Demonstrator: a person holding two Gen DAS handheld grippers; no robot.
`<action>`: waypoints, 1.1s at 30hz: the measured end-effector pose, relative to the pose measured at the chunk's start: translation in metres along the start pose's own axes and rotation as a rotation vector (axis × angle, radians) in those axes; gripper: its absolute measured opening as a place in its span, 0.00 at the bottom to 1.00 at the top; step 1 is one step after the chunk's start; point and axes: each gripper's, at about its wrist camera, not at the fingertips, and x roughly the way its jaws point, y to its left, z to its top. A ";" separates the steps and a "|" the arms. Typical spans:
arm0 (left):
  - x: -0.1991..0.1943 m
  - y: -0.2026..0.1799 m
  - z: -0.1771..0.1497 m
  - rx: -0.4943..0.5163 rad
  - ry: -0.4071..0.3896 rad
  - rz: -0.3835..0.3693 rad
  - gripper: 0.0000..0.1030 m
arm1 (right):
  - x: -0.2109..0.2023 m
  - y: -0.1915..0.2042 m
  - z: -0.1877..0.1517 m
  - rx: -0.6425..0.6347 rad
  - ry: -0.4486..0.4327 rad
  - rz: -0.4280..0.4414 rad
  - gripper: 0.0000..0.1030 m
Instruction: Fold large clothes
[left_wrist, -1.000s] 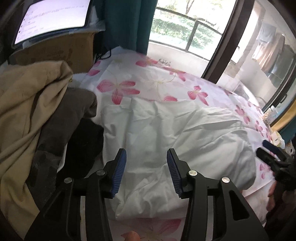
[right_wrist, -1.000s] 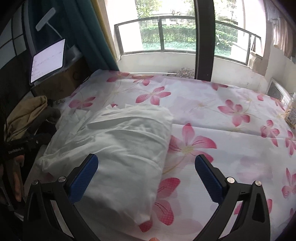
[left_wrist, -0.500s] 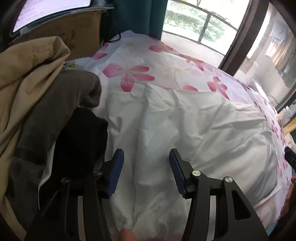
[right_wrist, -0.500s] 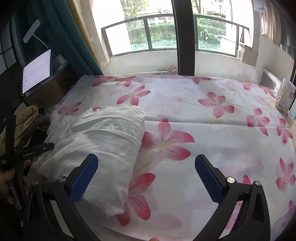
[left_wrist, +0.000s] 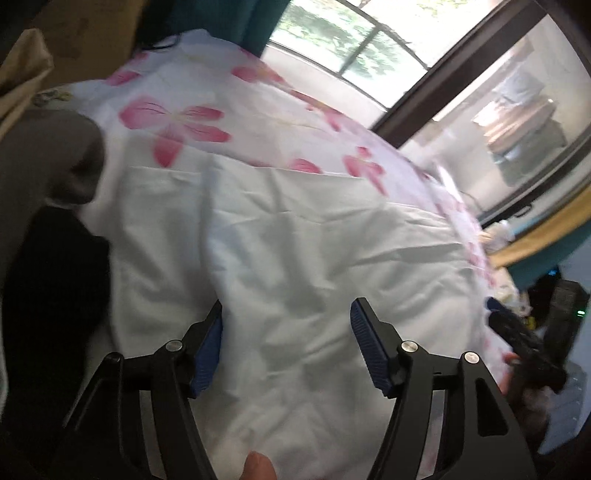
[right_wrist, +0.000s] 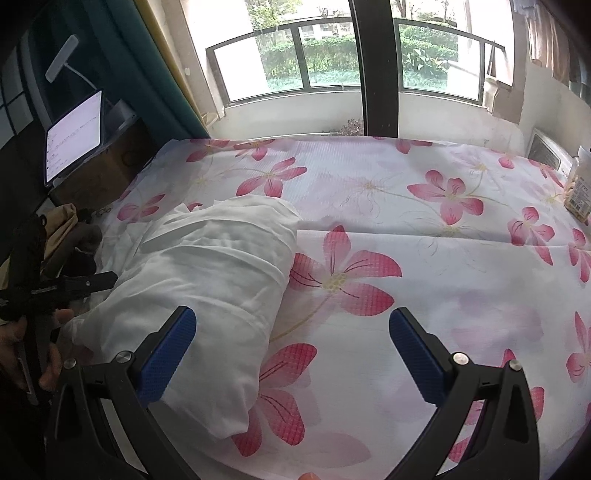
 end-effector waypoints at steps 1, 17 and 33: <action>-0.005 -0.003 -0.001 0.005 -0.012 0.001 0.66 | 0.000 0.000 0.000 0.000 0.001 0.001 0.99; -0.018 -0.003 -0.022 0.007 0.042 0.363 0.66 | 0.004 0.004 -0.001 -0.012 0.006 0.036 0.99; -0.011 0.000 -0.025 -0.112 -0.009 0.064 0.67 | 0.007 -0.008 -0.006 0.032 0.025 0.079 0.99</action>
